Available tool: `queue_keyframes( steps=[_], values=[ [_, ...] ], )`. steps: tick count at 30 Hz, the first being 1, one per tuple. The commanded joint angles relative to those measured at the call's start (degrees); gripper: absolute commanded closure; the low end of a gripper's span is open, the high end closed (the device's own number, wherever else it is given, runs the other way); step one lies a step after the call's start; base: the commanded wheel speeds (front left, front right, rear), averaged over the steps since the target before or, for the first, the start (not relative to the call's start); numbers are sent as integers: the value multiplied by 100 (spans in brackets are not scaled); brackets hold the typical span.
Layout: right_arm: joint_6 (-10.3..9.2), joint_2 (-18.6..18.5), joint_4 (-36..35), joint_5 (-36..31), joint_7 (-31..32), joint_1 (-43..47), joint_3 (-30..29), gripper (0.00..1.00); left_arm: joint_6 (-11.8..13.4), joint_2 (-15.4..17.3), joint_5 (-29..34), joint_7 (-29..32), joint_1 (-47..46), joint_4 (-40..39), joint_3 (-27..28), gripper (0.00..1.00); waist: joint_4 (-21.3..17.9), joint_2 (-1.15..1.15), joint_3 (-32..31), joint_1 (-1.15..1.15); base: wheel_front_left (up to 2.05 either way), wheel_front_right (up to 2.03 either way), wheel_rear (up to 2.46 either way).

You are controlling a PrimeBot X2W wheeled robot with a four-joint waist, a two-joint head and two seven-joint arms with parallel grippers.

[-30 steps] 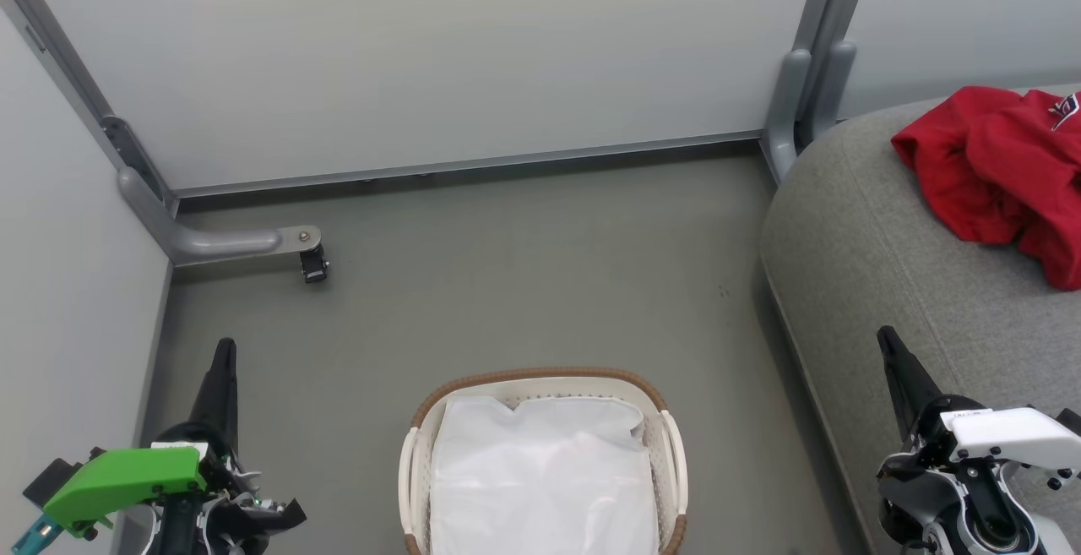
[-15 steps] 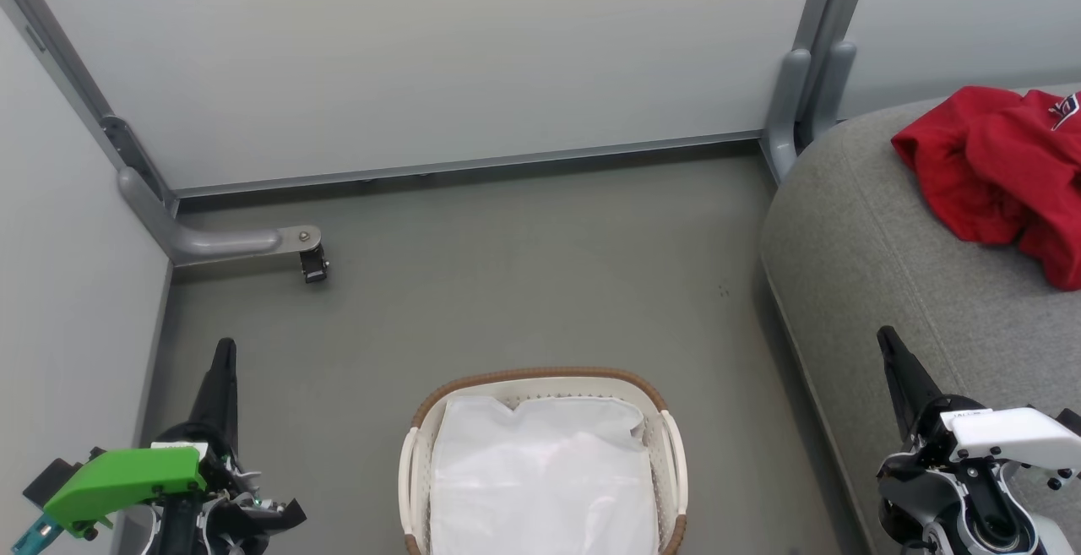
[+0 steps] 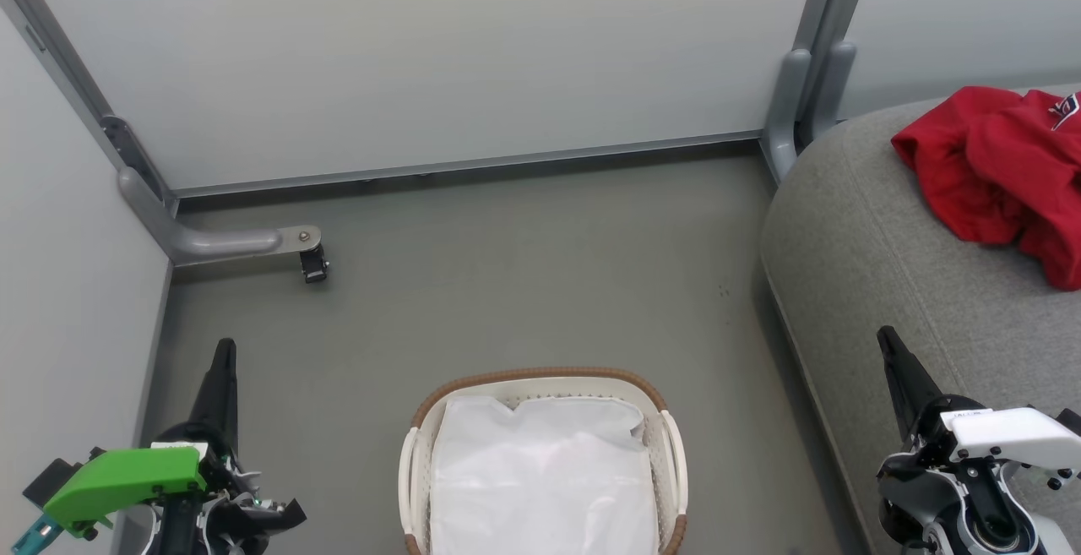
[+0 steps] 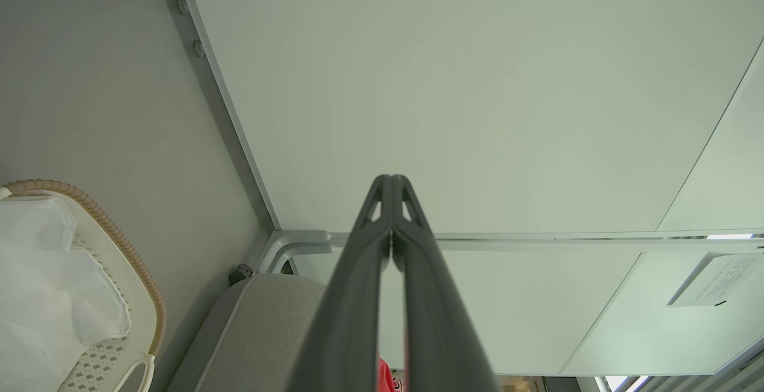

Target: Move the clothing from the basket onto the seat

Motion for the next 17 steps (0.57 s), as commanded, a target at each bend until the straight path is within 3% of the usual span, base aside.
queue_keyframes(
  steps=[1,17],
  values=[
    [-2,-20,-17,-23,14,-46,-12,100,-29,2,10,23,-59,-8,10,100,0,0,0,0,0,0,0],
    [-2,-18,-17,-18,16,-46,-14,100,-29,1,10,23,-59,-8,11,100,0,0,0,0,0,0,0]
  ],
)
